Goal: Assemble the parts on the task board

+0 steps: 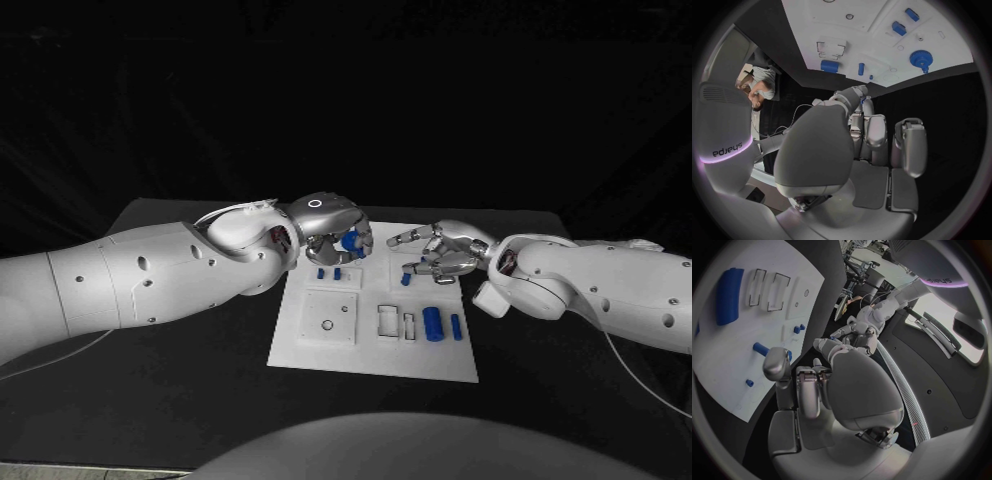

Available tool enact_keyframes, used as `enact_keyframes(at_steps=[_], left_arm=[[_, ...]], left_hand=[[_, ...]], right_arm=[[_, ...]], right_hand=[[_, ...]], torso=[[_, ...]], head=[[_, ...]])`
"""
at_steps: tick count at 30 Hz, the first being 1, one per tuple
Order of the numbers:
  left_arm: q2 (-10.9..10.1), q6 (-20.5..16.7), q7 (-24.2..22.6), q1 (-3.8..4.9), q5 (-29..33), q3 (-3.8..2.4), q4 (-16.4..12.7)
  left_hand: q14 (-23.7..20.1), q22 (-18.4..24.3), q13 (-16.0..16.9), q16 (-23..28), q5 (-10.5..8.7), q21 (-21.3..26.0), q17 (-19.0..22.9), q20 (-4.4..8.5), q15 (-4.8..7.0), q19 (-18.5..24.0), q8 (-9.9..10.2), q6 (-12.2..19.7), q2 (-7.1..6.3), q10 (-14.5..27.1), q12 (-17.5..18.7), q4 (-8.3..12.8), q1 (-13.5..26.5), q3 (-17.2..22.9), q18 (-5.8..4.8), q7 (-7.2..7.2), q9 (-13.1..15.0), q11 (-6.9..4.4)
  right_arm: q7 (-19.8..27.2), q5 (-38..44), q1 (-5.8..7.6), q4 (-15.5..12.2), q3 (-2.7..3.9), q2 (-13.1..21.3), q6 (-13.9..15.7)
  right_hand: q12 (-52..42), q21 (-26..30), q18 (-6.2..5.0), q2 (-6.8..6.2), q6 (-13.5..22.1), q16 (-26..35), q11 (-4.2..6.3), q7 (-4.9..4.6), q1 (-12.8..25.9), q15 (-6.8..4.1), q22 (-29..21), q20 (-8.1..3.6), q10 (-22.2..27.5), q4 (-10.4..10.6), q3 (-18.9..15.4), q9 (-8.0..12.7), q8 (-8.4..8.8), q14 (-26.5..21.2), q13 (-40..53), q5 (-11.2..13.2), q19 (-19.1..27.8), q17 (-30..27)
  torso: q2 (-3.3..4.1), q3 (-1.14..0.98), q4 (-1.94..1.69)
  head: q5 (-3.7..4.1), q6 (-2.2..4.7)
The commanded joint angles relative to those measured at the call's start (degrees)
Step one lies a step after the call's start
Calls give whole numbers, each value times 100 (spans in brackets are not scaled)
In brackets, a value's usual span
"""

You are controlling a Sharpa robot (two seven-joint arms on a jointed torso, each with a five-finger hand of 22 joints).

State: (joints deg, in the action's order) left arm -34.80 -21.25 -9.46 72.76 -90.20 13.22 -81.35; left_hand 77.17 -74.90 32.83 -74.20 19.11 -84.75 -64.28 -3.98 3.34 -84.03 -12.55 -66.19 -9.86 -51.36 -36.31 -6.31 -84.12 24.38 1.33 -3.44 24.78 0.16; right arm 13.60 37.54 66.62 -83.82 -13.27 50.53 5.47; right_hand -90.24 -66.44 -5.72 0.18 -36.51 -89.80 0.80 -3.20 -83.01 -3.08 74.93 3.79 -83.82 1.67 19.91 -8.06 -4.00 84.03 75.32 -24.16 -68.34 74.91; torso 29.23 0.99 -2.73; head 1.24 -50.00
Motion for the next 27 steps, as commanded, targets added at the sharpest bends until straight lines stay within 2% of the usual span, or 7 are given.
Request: enact_keyframes(at_steps=[1,5,12,15,18,20,27], left_arm=[[-8,47,60,2,-43,-3,-8],[-31,55,85,2,-78,-3,-13],[-39,102,128,2,-132,-3,-11],[-38,119,147,2,-151,-3,-13],[-36,138,165,2,-162,-3,-13],[-36,150,173,2,-167,-3,-14],[-38,171,173,2,-191,-3,7]], left_hand=[[-20,-1314,-202,39,-44,6,29,-37,9,-188,-7,19,48,-97,209,-10,17,-22,15,17,13,1],[0,-1321,-659,60,-58,-9,64,-36,1,-207,22,8,62,-292,684,-4,20,-64,10,36,5,15],[-38,-1316,-1066,145,-76,8,189,-36,-33,-199,37,-31,42,-282,1143,-24,48,-76,14,29,-3,66],[-59,-1313,-1133,183,-85,17,246,-35,-37,-194,43,-41,35,-273,1215,-26,54,-82,16,21,-6,68],[-236,-1305,-1202,441,-92,40,638,-32,-39,-179,51,-53,32,-257,1288,-28,59,-87,22,14,-10,79],[-251,-1306,-1225,477,-91,38,688,-30,-39,-181,55,-57,36,-288,1301,-28,59,-88,21,11,-12,78],[-189,-1332,-1417,530,-26,-27,781,-20,-8,-236,87,-78,47,-768,1361,10,34,-108,2,2,-23,33]], right_arm=[[-23,53,-1,17,1,52,85],[-21,63,0,22,1,138,124],[-30,68,0,17,0,202,109],[-36,68,0,12,0,214,88],[-45,69,0,5,0,220,71],[-47,70,0,-3,0,225,66],[-38,78,0,-54,0,262,85]], right_hand=[[24,34,-36,-2,-67,-20,-31,20,46,52,694,14,-618,7,-28,-17,-62,597,1468,30,47,1509],[24,29,-38,-2,-154,-20,-23,85,44,51,695,20,-618,7,-35,-40,-121,597,1468,38,44,1509],[24,18,-37,-2,-212,-20,-18,145,45,48,698,22,-618,9,-41,-54,-157,597,1468,52,35,1509],[24,15,-37,-1,-220,-20,-16,161,44,47,699,22,-618,8,-41,-55,-163,597,1468,55,32,1509],[24,14,-36,0,-224,-20,-16,168,43,46,699,22,-618,8,-40,-56,-165,597,1468,56,31,1509],[24,11,-36,0,-228,-20,-16,177,43,46,700,22,-618,8,-41,-57,-167,597,1468,59,28,1509],[24,11,-36,4,-249,-20,-14,200,41,44,700,22,-618,9,-40,-61,-180,597,1468,66,28,1509]], torso=[[0,-1,-1],[2,-2,1],[1,-3,-2],[1,-2,-3],[0,-2,-4],[2,-2,-5],[4,-1,-3]], head=[[-10,0],[-9,0],[5,0],[7,0],[4,0],[3,0],[-25,0]])
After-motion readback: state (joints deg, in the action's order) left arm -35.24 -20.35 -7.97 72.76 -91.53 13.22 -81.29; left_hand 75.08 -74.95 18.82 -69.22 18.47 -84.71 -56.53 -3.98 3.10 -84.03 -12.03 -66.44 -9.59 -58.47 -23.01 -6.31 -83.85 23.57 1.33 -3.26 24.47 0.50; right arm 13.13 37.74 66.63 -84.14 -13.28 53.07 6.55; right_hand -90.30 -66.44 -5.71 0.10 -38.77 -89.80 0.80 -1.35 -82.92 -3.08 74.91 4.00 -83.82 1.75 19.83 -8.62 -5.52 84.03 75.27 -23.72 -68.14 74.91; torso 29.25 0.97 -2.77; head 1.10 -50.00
